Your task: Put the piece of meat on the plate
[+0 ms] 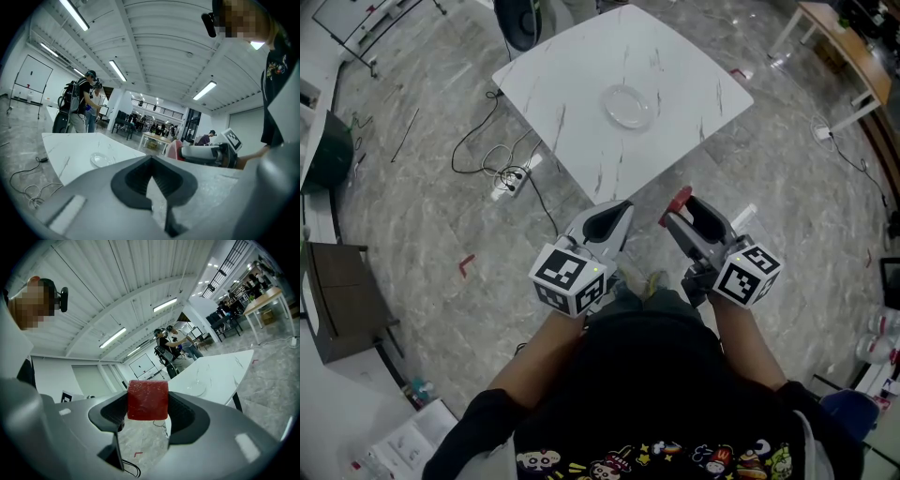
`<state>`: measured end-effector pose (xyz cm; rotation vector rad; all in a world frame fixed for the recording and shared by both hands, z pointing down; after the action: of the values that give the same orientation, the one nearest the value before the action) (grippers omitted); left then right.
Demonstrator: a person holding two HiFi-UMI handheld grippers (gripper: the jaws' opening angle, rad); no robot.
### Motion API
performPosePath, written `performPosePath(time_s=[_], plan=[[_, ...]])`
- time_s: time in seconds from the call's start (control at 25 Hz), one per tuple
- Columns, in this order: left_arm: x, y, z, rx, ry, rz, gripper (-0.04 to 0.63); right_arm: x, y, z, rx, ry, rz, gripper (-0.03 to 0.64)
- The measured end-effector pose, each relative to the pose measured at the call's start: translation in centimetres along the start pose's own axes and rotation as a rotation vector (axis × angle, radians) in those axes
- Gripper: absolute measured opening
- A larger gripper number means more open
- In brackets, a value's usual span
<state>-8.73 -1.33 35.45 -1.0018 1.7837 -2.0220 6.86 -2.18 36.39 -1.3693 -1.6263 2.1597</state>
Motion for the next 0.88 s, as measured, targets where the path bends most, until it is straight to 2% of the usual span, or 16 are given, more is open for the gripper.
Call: performPosePath(time_s=[0.28,0.88], plan=[[1.2,1.1,-0.3,-0.005,-0.005,0.011,0.0,0.8,0.2,1.7,-0.005,0.011,-0.007,0.287],[2.6,0.7,1.5,0.016,-0.007,0.013,0.0,-1.3,0.0,3.3,0.002,0.009,0.015,0.287]])
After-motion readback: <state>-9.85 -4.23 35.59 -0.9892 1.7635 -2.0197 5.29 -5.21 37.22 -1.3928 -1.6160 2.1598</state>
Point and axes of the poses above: the fingertips, and each gripper's own axes: z forward along the fingers, x to its left, y out of its top, the point moved 5 cm from there along -z, backward along the fingers, and after that the axes turned 11 degrees about -x, right-handed, at the moved point
